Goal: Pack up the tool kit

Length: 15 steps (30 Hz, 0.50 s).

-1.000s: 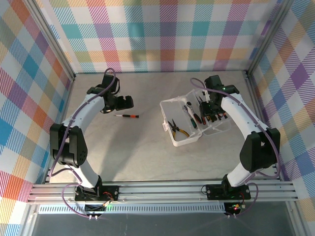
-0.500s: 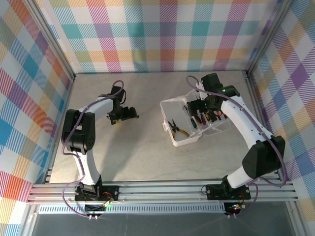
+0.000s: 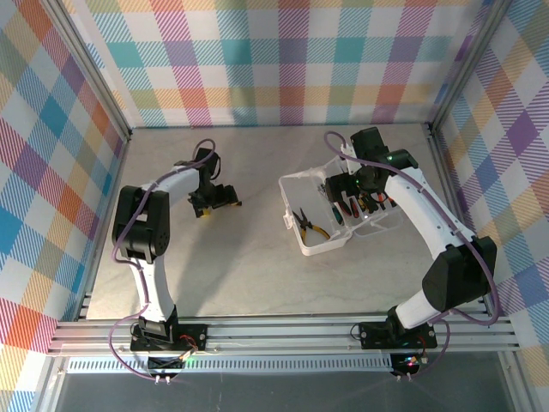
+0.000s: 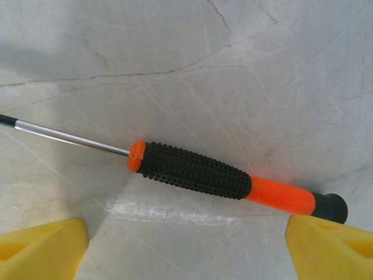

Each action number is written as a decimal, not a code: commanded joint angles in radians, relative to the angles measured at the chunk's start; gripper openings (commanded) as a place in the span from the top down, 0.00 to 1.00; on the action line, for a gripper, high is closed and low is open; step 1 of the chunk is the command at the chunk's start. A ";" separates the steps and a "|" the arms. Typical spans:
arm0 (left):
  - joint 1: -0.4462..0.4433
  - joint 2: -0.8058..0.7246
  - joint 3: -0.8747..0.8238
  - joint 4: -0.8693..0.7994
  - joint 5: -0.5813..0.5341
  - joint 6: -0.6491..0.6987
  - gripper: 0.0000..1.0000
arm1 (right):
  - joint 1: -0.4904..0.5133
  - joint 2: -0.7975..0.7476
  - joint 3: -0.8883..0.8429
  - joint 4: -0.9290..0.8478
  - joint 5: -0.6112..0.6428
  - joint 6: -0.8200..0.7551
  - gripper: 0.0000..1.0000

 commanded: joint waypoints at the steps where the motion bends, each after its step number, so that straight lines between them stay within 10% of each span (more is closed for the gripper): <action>1: 0.005 0.084 0.037 0.107 -0.029 0.018 0.13 | 0.005 0.016 0.007 0.012 -0.036 -0.017 0.01; 15: 0.013 0.175 0.182 0.056 -0.026 0.058 0.25 | 0.012 0.026 0.025 0.002 -0.050 -0.014 0.01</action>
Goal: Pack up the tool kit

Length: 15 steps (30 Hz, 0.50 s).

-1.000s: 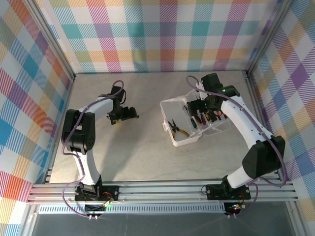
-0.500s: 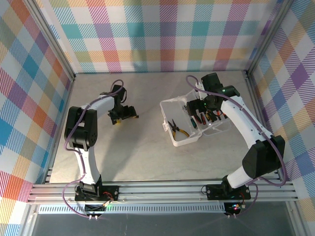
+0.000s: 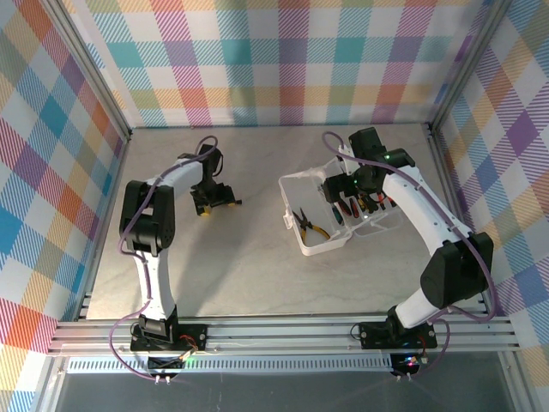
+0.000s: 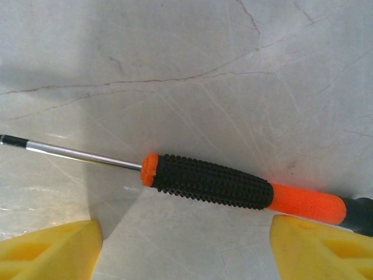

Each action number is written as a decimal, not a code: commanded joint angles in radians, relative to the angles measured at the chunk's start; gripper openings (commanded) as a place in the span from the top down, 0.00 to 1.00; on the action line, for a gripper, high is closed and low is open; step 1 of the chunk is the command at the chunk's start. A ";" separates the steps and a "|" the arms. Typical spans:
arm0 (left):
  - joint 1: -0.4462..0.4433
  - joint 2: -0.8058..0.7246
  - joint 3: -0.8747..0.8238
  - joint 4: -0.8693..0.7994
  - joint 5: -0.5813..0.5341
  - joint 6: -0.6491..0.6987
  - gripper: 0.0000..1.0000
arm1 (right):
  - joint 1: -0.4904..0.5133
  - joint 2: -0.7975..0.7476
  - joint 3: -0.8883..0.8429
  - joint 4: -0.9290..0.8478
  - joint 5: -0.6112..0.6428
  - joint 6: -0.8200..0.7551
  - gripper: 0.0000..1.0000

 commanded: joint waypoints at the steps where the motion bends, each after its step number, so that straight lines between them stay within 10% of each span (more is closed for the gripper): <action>1: 0.014 0.093 0.053 0.206 0.007 0.056 0.26 | 0.005 0.002 0.021 0.002 -0.027 -0.014 0.01; 15: 0.022 -0.026 0.008 0.268 0.087 0.031 0.24 | 0.010 0.004 0.013 0.006 -0.044 -0.003 0.01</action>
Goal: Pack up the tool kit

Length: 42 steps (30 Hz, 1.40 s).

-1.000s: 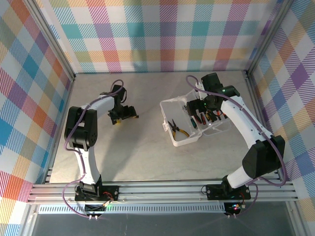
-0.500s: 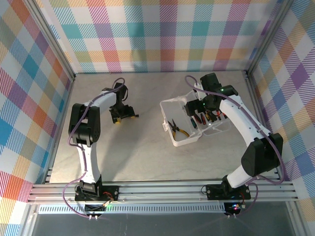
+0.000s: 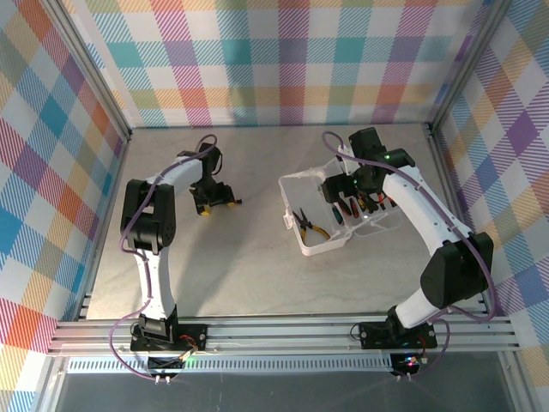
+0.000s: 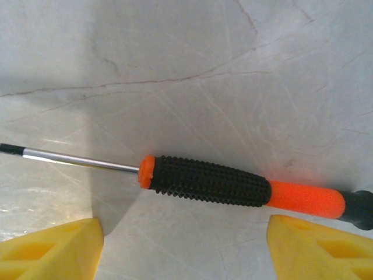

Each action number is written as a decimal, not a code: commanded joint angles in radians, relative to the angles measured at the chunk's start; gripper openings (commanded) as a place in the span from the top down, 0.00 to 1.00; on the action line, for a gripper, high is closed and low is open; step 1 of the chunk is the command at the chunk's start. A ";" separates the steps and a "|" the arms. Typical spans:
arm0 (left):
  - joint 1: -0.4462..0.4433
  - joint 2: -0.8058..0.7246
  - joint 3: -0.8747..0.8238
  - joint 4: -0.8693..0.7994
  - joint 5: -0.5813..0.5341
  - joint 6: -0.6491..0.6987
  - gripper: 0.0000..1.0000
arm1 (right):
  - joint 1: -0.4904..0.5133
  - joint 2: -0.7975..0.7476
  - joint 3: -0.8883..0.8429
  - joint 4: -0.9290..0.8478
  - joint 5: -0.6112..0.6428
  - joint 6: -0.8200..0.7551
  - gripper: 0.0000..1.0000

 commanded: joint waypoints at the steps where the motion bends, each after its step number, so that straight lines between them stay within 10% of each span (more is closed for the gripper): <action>1: 0.014 -0.039 -0.019 0.291 0.066 0.003 0.22 | 0.009 0.007 0.011 0.009 -0.028 -0.005 0.01; 13: 0.023 0.008 -0.056 0.407 0.170 -0.180 0.19 | 0.022 0.031 0.012 0.040 -0.048 -0.006 0.01; 42: 0.008 0.079 0.129 0.046 -0.055 0.065 0.75 | 0.023 0.023 0.000 0.059 -0.074 -0.010 0.01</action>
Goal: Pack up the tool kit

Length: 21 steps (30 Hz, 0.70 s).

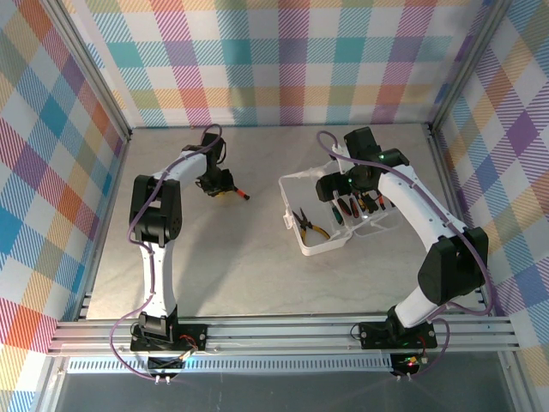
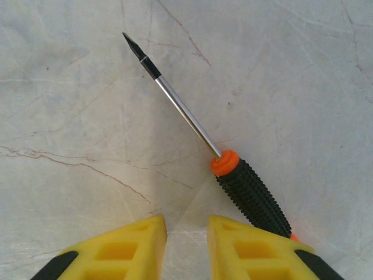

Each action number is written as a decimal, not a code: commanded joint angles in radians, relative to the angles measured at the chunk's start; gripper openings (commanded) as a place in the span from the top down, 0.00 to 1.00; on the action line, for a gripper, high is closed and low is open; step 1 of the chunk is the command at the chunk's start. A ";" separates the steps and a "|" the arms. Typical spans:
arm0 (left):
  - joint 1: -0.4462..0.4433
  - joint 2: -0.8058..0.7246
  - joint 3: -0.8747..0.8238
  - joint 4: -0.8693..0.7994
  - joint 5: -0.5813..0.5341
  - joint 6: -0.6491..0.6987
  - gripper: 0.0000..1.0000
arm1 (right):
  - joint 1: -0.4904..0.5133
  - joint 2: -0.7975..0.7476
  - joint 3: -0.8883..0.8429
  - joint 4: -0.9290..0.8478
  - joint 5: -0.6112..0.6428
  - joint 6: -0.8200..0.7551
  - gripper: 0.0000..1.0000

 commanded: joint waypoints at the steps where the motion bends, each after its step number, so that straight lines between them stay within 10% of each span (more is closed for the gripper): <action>1: 0.010 -0.064 -0.043 -0.052 -0.044 0.003 0.74 | 0.005 -0.004 0.002 0.002 -0.025 -0.008 0.01; 10: 0.009 -0.183 -0.075 0.019 0.078 -0.111 0.38 | 0.005 0.020 0.054 -0.015 -0.041 -0.004 0.01; 21: -0.007 -0.013 -0.004 0.010 0.081 -0.217 0.33 | -0.008 0.044 0.168 -0.065 -0.068 -0.053 0.01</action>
